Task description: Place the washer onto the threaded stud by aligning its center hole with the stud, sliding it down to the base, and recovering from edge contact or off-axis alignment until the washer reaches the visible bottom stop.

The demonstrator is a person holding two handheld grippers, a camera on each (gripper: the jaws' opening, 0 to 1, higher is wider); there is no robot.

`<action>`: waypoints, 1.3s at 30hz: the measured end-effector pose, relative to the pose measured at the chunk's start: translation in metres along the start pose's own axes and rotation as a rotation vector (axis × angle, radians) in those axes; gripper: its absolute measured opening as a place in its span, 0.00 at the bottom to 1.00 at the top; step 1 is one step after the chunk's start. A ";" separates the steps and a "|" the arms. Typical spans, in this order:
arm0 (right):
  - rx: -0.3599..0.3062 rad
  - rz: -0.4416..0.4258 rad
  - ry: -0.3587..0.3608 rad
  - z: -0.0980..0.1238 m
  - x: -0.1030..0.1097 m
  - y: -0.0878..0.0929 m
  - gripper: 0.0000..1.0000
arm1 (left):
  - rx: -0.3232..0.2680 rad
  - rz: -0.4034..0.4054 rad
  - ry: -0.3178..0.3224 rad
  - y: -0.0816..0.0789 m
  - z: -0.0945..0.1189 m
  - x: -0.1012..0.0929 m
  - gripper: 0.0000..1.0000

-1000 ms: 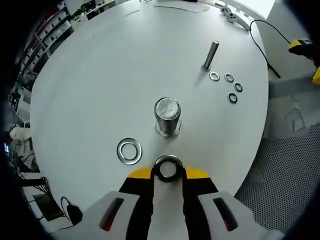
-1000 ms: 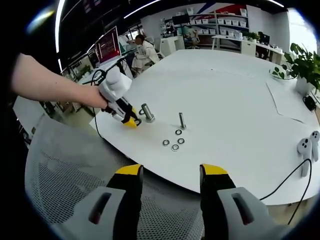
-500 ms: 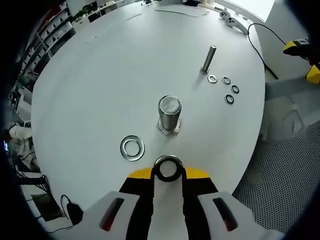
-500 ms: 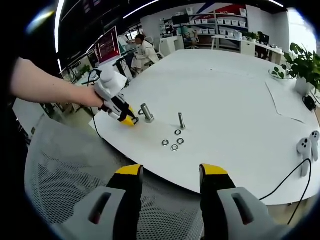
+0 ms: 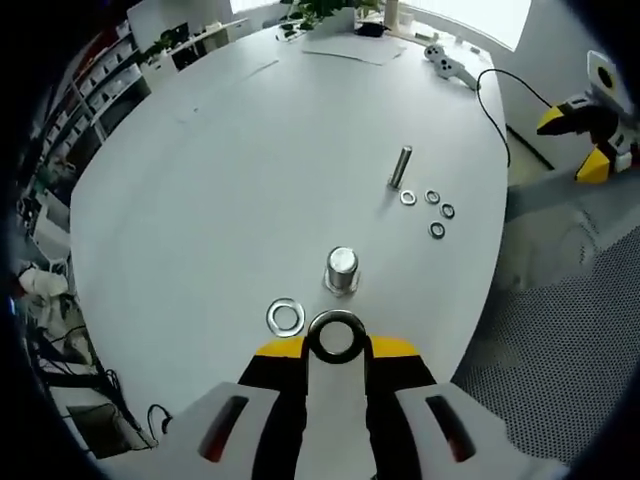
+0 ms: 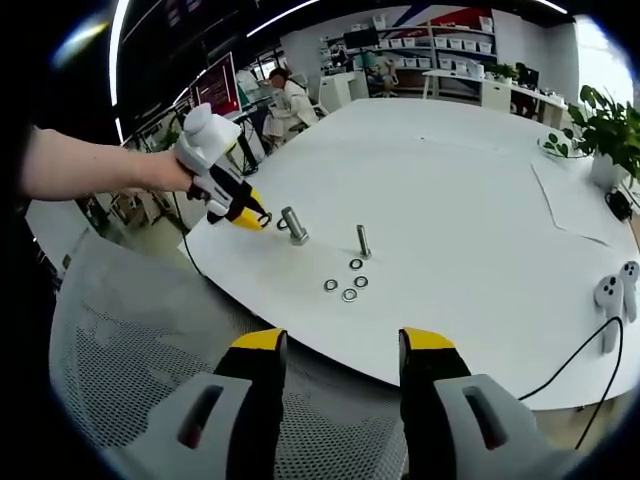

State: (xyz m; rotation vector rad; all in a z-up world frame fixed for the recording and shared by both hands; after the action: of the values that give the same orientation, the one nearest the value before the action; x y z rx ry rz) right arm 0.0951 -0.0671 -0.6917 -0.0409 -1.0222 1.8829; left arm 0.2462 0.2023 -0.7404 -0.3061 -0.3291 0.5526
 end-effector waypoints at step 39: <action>-0.020 -0.008 0.010 0.002 -0.002 -0.001 0.45 | 0.023 -0.202 0.014 -0.048 -0.024 -0.013 0.19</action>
State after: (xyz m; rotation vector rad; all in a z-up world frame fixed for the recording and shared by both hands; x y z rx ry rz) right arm 0.0959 -0.0699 -0.6908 -0.0581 -1.0334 1.8637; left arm 0.2667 0.1514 -0.7477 -0.2514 -0.3359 0.3554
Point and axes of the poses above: the point that each gripper's makers call its tool centre point, and the gripper's own axes: z roughly backward along the fingers, x roughly to its left, y roughly out of its underside, the point moved 7 cm from there along z, roughly backward along the fingers, and after that the axes turned 14 degrees about -y, right-handed, at the moved point
